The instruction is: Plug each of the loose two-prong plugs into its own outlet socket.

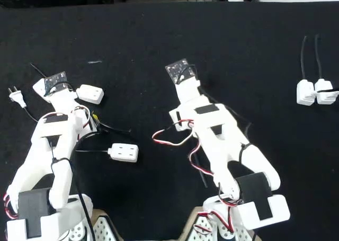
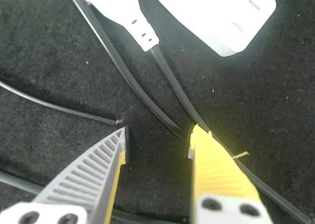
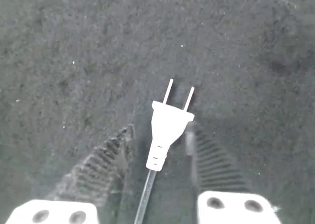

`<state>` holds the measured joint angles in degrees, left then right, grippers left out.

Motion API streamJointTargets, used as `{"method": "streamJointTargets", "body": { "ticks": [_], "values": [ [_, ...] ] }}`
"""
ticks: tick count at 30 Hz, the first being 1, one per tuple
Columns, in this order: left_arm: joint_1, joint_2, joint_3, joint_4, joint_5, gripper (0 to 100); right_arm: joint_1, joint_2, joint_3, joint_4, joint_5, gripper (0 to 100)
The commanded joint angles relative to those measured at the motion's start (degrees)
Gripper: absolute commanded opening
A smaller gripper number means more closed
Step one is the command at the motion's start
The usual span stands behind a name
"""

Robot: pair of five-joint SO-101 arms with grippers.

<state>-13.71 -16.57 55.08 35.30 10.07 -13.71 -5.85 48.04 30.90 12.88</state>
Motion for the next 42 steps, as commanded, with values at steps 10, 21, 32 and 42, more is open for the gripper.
{"method": "streamJointTargets", "body": {
  "ticks": [10,21,32,42],
  "values": [
    [-0.5,-1.8,-0.3,-0.4,0.4,21,1.0,3.9,-7.0,6.9,-3.6,28.3],
    [-0.5,-1.8,-0.3,-0.4,0.4,21,1.1,17.5,-21.2,17.6,-3.3,19.5],
    [-0.6,-2.1,-0.3,-0.4,0.4,21,6.5,8.1,-20.3,19.1,1.1,1.1],
    [-0.6,-2.0,-0.3,-0.4,0.4,21,7.1,-1.4,-19.8,29.5,16.2,1.1]
  ]
}}
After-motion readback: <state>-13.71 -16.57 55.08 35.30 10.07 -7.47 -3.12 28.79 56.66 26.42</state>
